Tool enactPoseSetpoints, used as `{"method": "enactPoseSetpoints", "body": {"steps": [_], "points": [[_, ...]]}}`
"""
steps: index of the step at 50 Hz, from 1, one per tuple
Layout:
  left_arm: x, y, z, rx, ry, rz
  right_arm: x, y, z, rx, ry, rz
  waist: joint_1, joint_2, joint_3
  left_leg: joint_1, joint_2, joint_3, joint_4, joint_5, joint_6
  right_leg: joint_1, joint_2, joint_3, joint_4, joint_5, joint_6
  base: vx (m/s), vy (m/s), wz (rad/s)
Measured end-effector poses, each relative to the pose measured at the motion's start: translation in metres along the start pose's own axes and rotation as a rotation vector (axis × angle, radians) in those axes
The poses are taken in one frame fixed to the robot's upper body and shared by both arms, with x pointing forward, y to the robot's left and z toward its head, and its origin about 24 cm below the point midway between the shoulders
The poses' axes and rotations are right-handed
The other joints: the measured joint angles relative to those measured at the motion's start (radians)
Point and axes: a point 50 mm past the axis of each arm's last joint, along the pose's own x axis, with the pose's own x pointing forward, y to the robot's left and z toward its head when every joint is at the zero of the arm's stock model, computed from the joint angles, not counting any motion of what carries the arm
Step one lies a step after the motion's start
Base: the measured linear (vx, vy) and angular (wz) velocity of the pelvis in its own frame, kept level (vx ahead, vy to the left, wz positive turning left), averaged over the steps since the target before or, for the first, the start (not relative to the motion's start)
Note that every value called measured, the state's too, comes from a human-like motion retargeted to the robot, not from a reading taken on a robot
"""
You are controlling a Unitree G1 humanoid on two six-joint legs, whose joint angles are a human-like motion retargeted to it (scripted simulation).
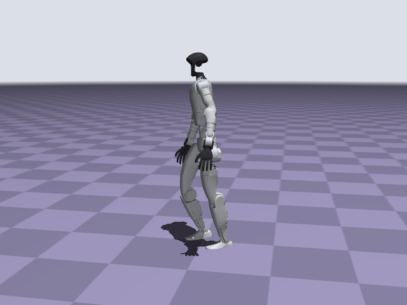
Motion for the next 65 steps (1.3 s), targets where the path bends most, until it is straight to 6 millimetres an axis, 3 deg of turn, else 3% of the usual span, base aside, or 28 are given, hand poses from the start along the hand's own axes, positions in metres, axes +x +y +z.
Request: {"method": "enactPoseSetpoints", "body": {"steps": [2,5,9,12,15,17,20,23,28,32,35,40,43,45,47,50,53,55,58,60,63,65], "points": [[0.006,0.019,0.029,0.013,-0.082,0.033,0.002,-0.012,-0.002,0.021,0.018,-0.004,-0.016,0.017,-0.020,-0.019,0.000,-0.012,-0.031,-0.014,-0.004,-0.038,-0.017,-0.052,0.007,-0.028,-0.003,0.11,0.06,0.14],[0.008,0.028,0.065,0.018,-0.202,0.035,-0.002,-0.013,-0.027,0.060,0.101,0.028,-0.012,0.014,-0.039,-0.024,-0.014,-0.004,-0.072,0.003,-0.004,-0.064,-0.055,-0.106,0.060,-0.053,-0.015,0.06,0.03,-0.05],[0.003,0.032,0.111,0.015,-0.380,0.013,-0.013,-0.006,-0.063,0.137,0.215,0.086,0.021,-0.031,-0.055,0.004,-0.045,-0.001,-0.097,0.009,0.006,-0.031,-0.093,-0.120,0.087,-0.094,-0.019,0.07,0.01,-0.07],[-0.005,0.028,0.134,0.018,-0.492,-0.018,-0.020,0.002,-0.080,0.199,0.265,0.127,0.060,-0.072,-0.048,0.007,-0.055,0.008,-0.021,-0.023,0.017,0.028,-0.104,-0.114,0.057,-0.120,-0.021,0.08,-0.03,-0.17],[-0.011,0.017,0.143,0.024,-0.561,-0.055,-0.022,0.008,-0.084,0.234,0.268,0.147,0.112,-0.111,-0.013,-0.075,-0.037,0.054,0.276,-0.113,0.032,0.105,-0.109,-0.108,0.019,-0.133,-0.031,0.08,-0.05,-0.27],[-0.013,0.009,0.142,0.036,-0.577,-0.081,-0.021,0.012,-0.077,0.242,0.249,0.148,0.164,-0.093,0.037,-0.237,0.068,0.067,0.723,-0.181,0.027,0.168,-0.051,-0.121,-0.008,-0.142,-0.053,0.05,-0.06,-0.55],[-0.012,-0.010,0.124,0.049,-0.524,-0.136,-0.016,0.012,-0.064,0.222,0.220,0.128,0.255,-0.047,0.075,-0.421,0.193,0.038,1.132,-0.200,0.048,0.206,0.043,-0.125,-0.023,-0.142,-0.078,0.09,-0.07,-0.82],[-0.007,-0.032,0.092,0.071,-0.391,-0.202,-0.008,0.004,-0.044,0.199,0.179,0.084,0.367,0.009,0.059,-0.590,0.252,-0.018,1.271,-0.242,0.067,0.254,0.137,-0.107,-0.154,-0.077,-0.081,0.20,-0.03,-0.93],[-0.007,-0.057,0.020,0.094,-0.118,-0.290,0.006,-0.010,0.012,0.141,0.040,0.043,0.438,-0.035,0.069,-0.666,0.141,0.028,0.991,-0.281,0.100,0.353,0.098,-0.068,-0.290,-0.060,-0.043,0.34,0.05,-0.27],[-0.019,-0.068,-0.033,0.113,0.068,-0.355,0.011,-0.013,0.072,0.082,-0.121,0.046,0.441,-0.068,0.069,-0.630,0.050,0.095,0.582,-0.254,0.091,0.396,0.046,-0.066,-0.310,-0.088,-0.022,0.39,0.10,0.03],[-0.032,-0.075,-0.066,0.134,0.172,-0.407,0.009,-0.010,0.115,0.044,-0.247,0.063,0.439,-0.064,0.054,-0.632,0.044,0.144,0.460,-0.256,0.077,0.396,0.046,-0.067,-0.242,-0.135,-0.023,0.42,0.10,0.05],[-0.043,-0.080,-0.088,0.119,0.235,-0.455,-0.007,0.007,0.185,-0.032,-0.458,0.123,0.440,-0.117,0.029,-0.568,-0.006,0.242,0.409,-0.179,0.117,0.405,-0.013,-0.044,-0.101,-0.205,-0.005,0.52,0.13,-0.01],[-0.044,-0.077,-0.090,0.066,0.235,-0.446,-0.017,0.022,0.207,-0.067,-0.538,0.187,0.431,-0.177,0.026,-0.526,-0.074,0.262,0.463,-0.163,0.166,0.416,-0.054,0.023,0.042,-0.186,0.054,0.54,0.14,0.39],[-0.041,-0.071,-0.086,0.016,0.221,-0.423,-0.022,0.031,0.213,-0.084,-0.563,0.239,0.419,-0.223,0.028,-0.495,-0.140,0.253,0.490,-0.169,0.202,0.417,-0.074,0.078,0.170,-0.096,0.129,0.52,0.10,0.78],[-0.034,-0.060,-0.075,-0.026,0.181,-0.379,-0.024,0.039,0.213,-0.094,-0.566,0.287,0.401,-0.262,0.032,-0.456,-0.198,0.220,0.501,-0.189,0.225,0.398,-0.057,0.111,0.328,0.068,0.181,0.51,-0.06,1.03],[-0.019,-0.038,-0.040,-0.061,0.066,-0.286,-0.023,0.045,0.206,-0.103,-0.543,0.333,0.377,-0.278,0.041,-0.388,-0.232,0.152,0.512,-0.230,0.232,0.322,-0.004,0.088,0.552,0.245,0.181,0.50,-0.11,1.07],[-0.006,-0.023,0.010,-0.067,-0.103,-0.205,-0.015,0.046,0.179,-0.116,-0.463,0.336,0.337,-0.261,0.053,-0.325,-0.287,0.082,0.494,-0.241,0.232,0.195,-0.074,0.096,0.699,0.181,0.181,0.44,0.19,1.31],[-0.001,-0.014,0.057,-0.064,-0.246,-0.155,-0.008,0.040,0.158,-0.121,-0.401,0.312,0.299,-0.278,0.065,-0.205,-0.371,-0.004,0.304,-0.155,0.225,0.086,-0.189,0.100,0.736,0.067,0.124,0.45,0.18,1.75],[-0.005,-0.001,0.116,-0.052,-0.446,-0.100,0.000,0.039,0.108,-0.115,-0.260,0.296,0.256,-0.253,0.090,-0.055,-0.373,-0.132,0.193,-0.116,0.185,-0.021,-0.226,0.060,0.659,-0.060,-0.001,0.46,0.02,1.79],[-0.012,0.006,0.151,-0.039,-0.568,-0.078,0.002,0.040,0.071,-0.094,-0.146,0.292,0.229,-0.234,0.108,0.031,-0.350,-0.221,0.141,-0.106,0.161,-0.075,-0.198,0.035,0.563,-0.098,-0.044,0.47,-0.03,1.94],[-0.022,0.007,0.188,0.007,-0.692,-0.075,-0.002,0.043,0.013,-0.039,0.037,0.296,0.198,-0.207,0.131,0.143,-0.299,-0.346,0.069,-0.096,0.134,-0.127,-0.107,0.014,0.366,-0.094,-0.044,0.49,-0.05,1.89],[-0.026,0.003,0.201,0.053,-0.729,-0.087,-0.009,0.045,-0.021,0.002,0.150,0.304,0.187,-0.189,0.137,0.204,-0.255,-0.417,0.022,-0.090,0.119,-0.145,-0.036,0.004,0.194,-0.071,-0.021,0.52,-0.07,1.62]]}}
